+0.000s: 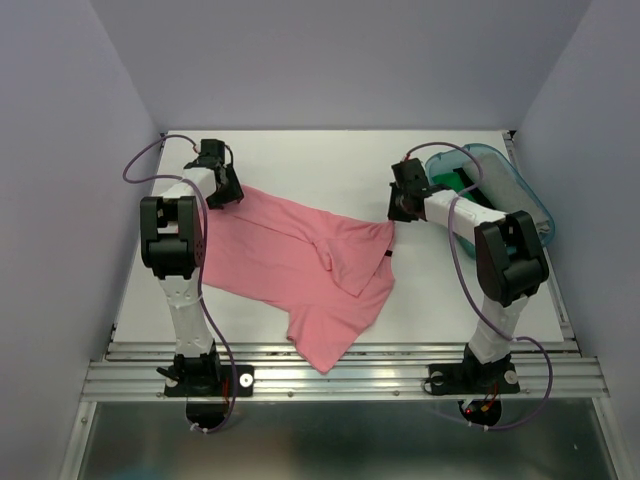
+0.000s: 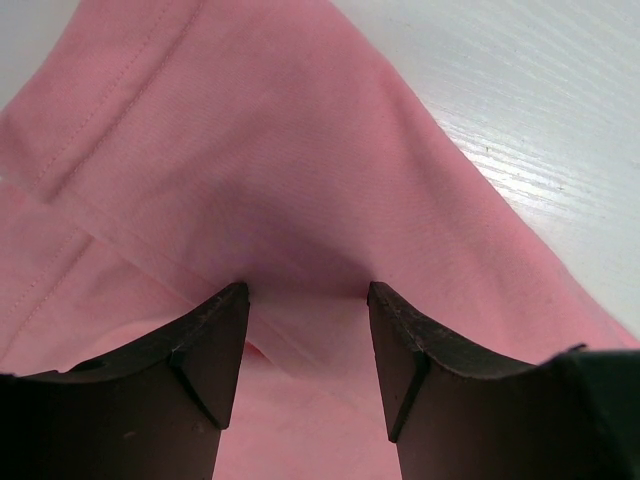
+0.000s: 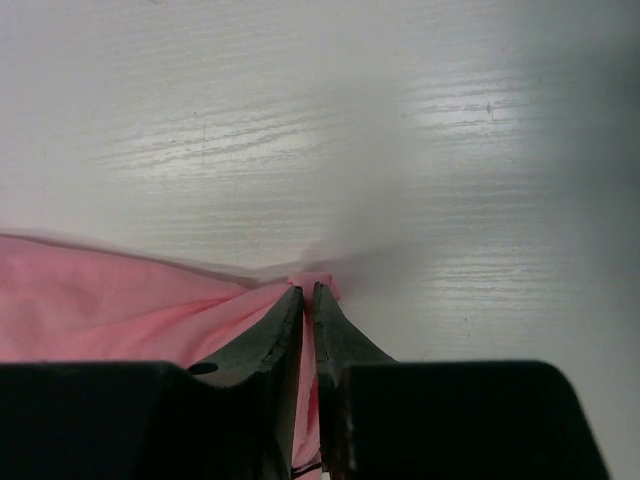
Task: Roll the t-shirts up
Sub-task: Fold the T-shirt at the center of the board.
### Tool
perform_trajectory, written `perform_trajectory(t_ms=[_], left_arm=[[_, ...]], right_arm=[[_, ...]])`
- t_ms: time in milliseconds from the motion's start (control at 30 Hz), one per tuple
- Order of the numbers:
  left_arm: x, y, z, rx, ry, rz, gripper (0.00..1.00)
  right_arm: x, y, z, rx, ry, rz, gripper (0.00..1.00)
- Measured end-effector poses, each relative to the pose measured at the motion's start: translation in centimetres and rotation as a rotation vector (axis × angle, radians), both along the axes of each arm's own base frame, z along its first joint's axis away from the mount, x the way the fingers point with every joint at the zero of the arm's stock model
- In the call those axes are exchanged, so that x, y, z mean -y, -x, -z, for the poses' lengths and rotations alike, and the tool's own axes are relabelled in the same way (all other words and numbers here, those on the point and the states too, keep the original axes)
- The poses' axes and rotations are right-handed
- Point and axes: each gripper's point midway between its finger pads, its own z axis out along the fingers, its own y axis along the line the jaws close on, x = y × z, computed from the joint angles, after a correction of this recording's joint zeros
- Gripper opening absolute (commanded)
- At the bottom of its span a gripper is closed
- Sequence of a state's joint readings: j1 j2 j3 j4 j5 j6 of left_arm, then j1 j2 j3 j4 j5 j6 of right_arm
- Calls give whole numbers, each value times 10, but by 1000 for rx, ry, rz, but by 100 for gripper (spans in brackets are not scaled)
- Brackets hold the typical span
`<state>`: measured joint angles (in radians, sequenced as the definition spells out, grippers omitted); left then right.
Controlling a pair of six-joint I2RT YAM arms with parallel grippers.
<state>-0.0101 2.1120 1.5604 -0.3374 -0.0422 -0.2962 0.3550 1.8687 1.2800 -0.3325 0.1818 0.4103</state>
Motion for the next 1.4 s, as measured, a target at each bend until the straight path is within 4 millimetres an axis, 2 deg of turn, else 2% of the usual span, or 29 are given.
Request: perform_trajectory(t_ms=[33,333,467,500,533,567,800,933,1067,1267,1333,1400], left_arm=[[0,0,0,0,0,0,62],[-12,-1,0,3,1,-25,62],[-16,-1,0,4,1,-32,62],[-16,-1,0,4,1,-32,62],[-16,-1,0,4,1,-32,62],[-16,-1,0,4,1,-31,62],[-16,-1,0,4,2,-31,62],[-15,-1,0,4,3,-30,62],[-15,-1,0,4,4,-30,62],[-16,-1,0,4,4,-31,62],[-16,-1,0,4,4,-31,62],[-16,-1,0,4,4,-31,62]], right_arm=[[0,0,0,0,-1,1,1],[0,0,0,4,-24,40,1],[3,9,0,8,-40,68,1],[3,9,-2,12,-43,68,2],[2,9,-3,15,-46,66,13],[2,8,-4,17,-49,63,18],[-3,9,-4,13,-59,30,34],[-7,1,-9,25,-62,12,31],[-9,-5,-9,29,-58,1,22],[-9,-3,2,3,-46,-5,31],[-9,-3,4,-2,-42,-7,30],[-8,-2,6,-7,-39,-7,24]])
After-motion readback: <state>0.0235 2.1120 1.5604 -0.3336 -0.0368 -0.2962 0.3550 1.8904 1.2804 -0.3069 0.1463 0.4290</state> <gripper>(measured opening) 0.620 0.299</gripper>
